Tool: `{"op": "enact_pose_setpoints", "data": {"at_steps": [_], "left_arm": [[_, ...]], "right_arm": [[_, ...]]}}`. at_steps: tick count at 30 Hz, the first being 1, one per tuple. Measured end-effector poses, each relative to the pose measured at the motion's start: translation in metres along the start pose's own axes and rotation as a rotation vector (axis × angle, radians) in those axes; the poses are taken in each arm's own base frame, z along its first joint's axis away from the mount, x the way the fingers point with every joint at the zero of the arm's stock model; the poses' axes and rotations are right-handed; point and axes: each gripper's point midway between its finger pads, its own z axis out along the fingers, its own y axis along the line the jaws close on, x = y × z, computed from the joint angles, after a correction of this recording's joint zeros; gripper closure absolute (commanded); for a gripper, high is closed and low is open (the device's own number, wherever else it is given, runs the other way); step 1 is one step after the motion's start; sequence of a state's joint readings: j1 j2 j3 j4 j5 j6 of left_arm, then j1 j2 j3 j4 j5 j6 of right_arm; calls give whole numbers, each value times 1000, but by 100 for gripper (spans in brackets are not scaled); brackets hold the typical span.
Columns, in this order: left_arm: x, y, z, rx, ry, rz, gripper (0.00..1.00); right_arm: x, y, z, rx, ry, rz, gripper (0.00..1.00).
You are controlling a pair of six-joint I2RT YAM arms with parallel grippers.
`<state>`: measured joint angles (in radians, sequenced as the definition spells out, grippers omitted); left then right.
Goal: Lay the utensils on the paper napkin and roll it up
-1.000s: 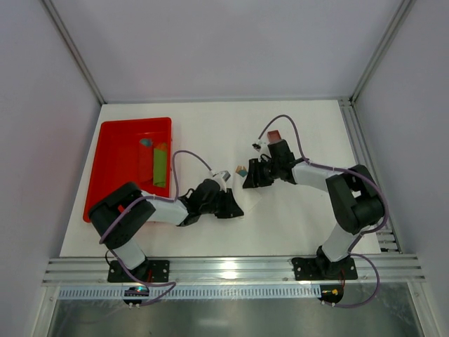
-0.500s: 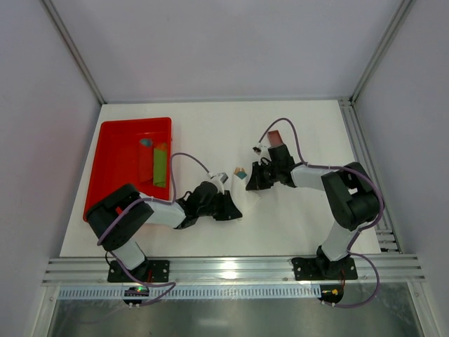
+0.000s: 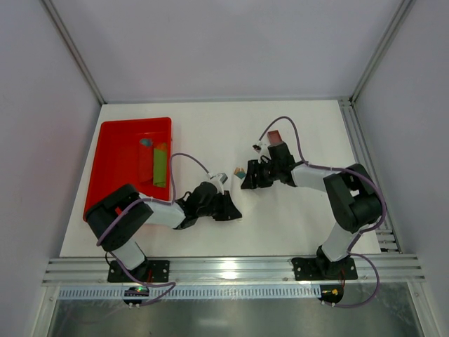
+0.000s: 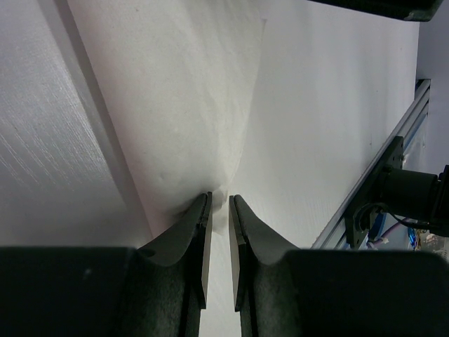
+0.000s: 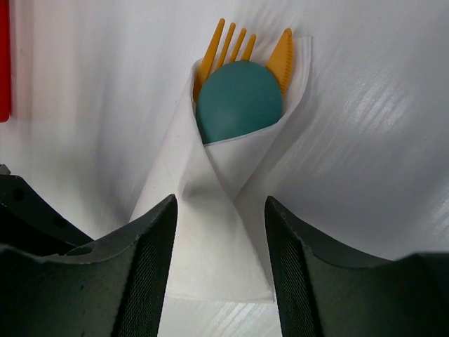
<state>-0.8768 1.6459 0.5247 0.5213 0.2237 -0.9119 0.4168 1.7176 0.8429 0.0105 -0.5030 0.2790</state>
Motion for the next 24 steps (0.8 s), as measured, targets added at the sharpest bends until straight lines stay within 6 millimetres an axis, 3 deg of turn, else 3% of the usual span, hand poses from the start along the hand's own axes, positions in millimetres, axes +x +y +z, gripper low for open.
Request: {"op": "enact_pose_setpoints", "data": {"at_steps": [13, 24], "left_arm": [[0, 0, 0, 1, 0, 0, 80], [1, 0, -1, 0, 1, 0, 79]], "right_arm": [[1, 15, 11, -49, 3, -4, 41], [6, 11, 15, -37, 9, -9, 69]]}}
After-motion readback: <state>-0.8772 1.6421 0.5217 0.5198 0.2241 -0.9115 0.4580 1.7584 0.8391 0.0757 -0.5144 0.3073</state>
